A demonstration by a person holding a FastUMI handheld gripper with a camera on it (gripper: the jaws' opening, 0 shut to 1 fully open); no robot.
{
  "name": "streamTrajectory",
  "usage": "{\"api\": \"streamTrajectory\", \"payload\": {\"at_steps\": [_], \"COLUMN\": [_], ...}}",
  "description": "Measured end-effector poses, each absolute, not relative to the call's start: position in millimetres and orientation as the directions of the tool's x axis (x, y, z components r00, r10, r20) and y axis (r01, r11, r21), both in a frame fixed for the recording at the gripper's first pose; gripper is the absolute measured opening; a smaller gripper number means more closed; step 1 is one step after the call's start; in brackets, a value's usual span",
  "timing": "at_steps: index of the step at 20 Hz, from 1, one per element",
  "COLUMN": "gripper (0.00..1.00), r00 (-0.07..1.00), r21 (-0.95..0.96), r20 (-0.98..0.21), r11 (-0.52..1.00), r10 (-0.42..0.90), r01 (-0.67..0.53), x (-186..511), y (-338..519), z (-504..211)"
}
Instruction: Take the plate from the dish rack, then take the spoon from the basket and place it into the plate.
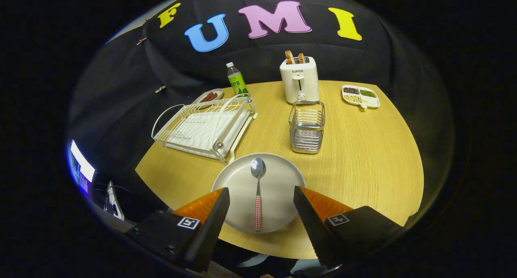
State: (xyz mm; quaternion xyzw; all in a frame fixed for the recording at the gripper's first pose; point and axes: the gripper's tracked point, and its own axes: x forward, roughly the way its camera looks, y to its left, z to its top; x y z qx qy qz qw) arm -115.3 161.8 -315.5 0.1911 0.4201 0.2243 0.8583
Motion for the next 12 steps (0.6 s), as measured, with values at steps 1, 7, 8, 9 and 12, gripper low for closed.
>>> {"api": "streamTrajectory", "payload": {"at_steps": [1, 7, 8, 9, 12], "gripper": [0.98, 0.99, 0.98, 0.99, 0.99], "r00": [0.564, 0.694, 0.709, 0.722, 0.754], "r21": [0.517, 0.46, 0.451, 0.445, 0.445], "r20": [-0.622, -0.524, -0.508, -0.493, -0.444], "r11": [0.826, 0.85, 0.852, 0.854, 0.85], "r10": [0.544, 0.493, 0.489, 0.486, 0.484], "r01": [-0.226, -0.256, -0.264, -0.271, -0.284], "x": [-110.7, -72.1, -67.1, -63.6, -51.6], "y": [159.9, 140.2, 137.7, 136.5, 132.9], "z": [-305.5, -244.1, -233.3, -223.3, -193.0]}}
